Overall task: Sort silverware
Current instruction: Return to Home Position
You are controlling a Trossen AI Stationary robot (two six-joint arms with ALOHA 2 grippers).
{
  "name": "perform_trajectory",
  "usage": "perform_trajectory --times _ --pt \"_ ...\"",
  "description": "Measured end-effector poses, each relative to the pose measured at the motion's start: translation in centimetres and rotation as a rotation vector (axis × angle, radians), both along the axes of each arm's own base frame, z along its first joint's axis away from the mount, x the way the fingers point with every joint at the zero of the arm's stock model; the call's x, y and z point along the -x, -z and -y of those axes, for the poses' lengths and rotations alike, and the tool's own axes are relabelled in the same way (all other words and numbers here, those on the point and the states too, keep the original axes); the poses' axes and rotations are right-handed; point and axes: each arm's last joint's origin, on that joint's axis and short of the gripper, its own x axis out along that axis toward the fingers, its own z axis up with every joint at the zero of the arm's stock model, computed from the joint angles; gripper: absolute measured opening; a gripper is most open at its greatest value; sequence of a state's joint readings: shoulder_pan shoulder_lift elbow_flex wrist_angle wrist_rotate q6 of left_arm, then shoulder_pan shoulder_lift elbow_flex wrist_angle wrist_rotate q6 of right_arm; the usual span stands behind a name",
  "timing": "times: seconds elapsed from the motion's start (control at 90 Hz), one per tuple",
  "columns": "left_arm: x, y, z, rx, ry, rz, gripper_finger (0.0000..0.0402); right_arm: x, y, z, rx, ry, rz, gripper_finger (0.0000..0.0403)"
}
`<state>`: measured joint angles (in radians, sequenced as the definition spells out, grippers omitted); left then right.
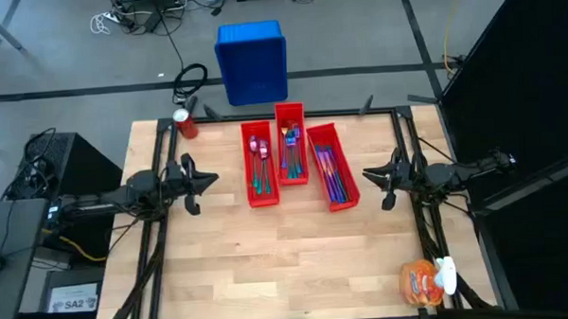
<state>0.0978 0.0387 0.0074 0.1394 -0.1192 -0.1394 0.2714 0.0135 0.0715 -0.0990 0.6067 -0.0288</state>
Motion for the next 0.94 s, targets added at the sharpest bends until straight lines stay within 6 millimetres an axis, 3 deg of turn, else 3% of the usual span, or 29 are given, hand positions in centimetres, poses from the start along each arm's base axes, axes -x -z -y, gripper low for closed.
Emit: perform_trajectory --times 0.944 --pt "0.00 0.00 0.00 0.000 -0.001 0.000 0.0000 0.00 0.00 0.00 0.000 0.000 0.000 0.0024"
